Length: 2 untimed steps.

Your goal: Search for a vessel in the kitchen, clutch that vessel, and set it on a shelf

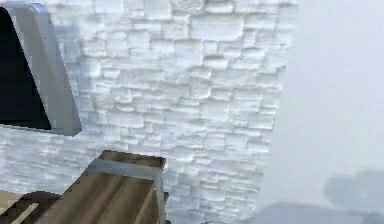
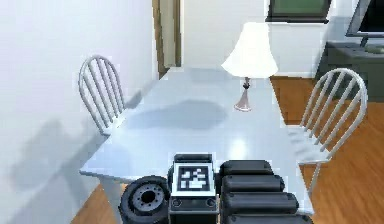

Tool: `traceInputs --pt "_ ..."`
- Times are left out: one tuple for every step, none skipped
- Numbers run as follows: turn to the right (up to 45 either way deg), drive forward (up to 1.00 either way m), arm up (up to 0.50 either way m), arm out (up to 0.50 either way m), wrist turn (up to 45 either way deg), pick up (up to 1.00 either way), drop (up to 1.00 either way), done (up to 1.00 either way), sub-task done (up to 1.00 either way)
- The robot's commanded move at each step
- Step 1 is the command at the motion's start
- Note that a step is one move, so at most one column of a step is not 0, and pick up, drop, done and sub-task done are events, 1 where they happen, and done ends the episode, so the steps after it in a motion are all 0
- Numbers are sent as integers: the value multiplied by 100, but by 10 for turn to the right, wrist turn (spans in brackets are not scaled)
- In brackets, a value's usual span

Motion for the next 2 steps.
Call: traceInputs --pt "0 10 0 0 0 0 0 0 0" --pt "-450 0 0 0 0 0 0 0 0"
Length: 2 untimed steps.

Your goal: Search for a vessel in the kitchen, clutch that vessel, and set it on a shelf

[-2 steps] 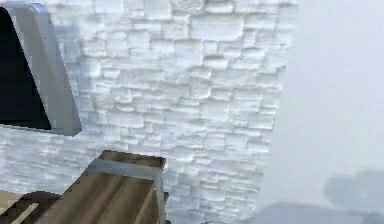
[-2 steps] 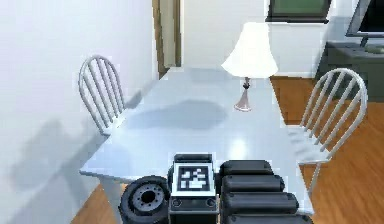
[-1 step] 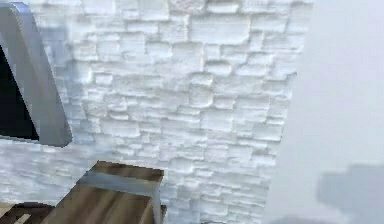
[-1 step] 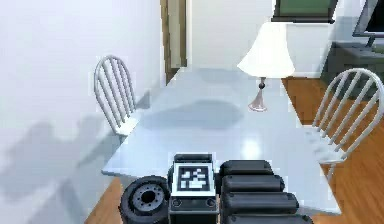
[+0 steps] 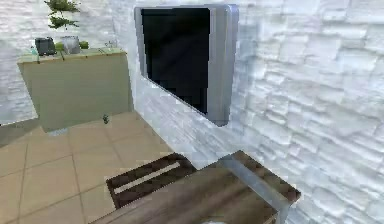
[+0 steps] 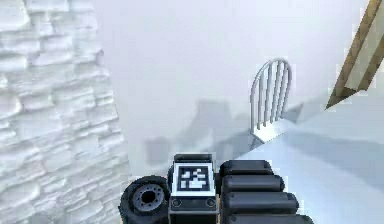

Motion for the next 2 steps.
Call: traceInputs --pt "-450 0 0 0 0 0 0 0 0" --pt "-450 0 0 0 0 0 0 0 0"
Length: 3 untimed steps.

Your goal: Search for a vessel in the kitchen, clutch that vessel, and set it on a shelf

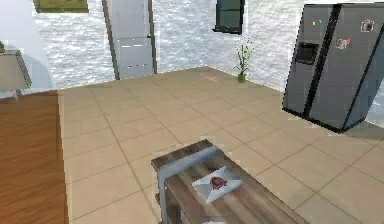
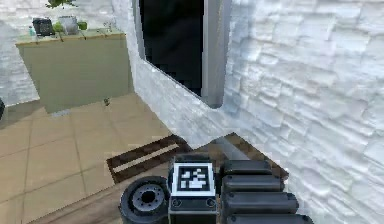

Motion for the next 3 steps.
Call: traceInputs --pt "-210 0 0 0 0 0 0 0 0" --pt "0 0 0 14 0 0 0 0 0" --pt "0 0 0 0 450 0 0 0 0"
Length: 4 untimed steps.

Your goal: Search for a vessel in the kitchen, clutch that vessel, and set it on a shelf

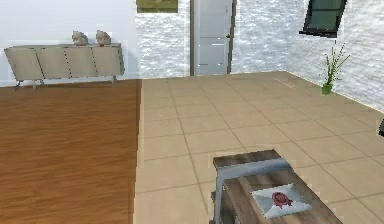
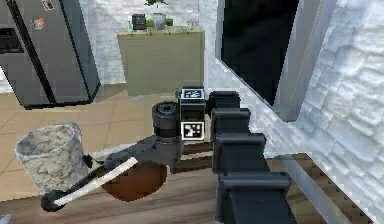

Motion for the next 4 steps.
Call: traceInputs --pt "0 0 0 0 450 0 0 0 0" --pt "0 0 0 0 120 0 0 0 0" --pt "0 0 -10 0 0 0 0 0 0" --pt "0 0 -32 0 0 0 0 0 0"
